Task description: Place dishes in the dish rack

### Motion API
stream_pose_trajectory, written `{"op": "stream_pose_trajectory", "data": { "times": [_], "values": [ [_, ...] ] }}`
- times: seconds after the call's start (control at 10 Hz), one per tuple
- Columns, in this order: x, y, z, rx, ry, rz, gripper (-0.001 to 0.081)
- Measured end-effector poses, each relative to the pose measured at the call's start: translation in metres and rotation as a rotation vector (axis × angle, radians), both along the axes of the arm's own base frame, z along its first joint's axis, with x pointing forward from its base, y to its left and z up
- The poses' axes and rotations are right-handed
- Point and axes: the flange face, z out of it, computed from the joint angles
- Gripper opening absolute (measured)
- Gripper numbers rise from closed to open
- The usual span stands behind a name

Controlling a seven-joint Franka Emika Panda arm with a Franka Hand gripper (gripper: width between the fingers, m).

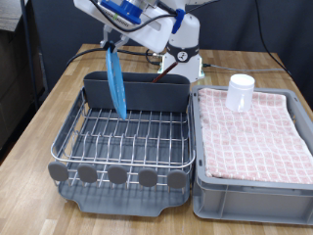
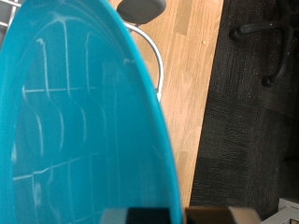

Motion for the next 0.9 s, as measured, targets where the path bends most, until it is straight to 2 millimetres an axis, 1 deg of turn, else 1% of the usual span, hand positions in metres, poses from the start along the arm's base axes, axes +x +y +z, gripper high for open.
{"op": "stream_pose_trajectory", "data": {
  "times": [0.2,0.6,0.9],
  "values": [
    [-0.001,0.0,-0.002,-0.002,0.011,-0.012,0.0022],
    [-0.007,-0.011,-0.009,-0.11,0.068,0.021,0.0022],
    [-0.008,-0.017,-0.017,-0.183,0.087,0.055,0.0022]
  ]
}}
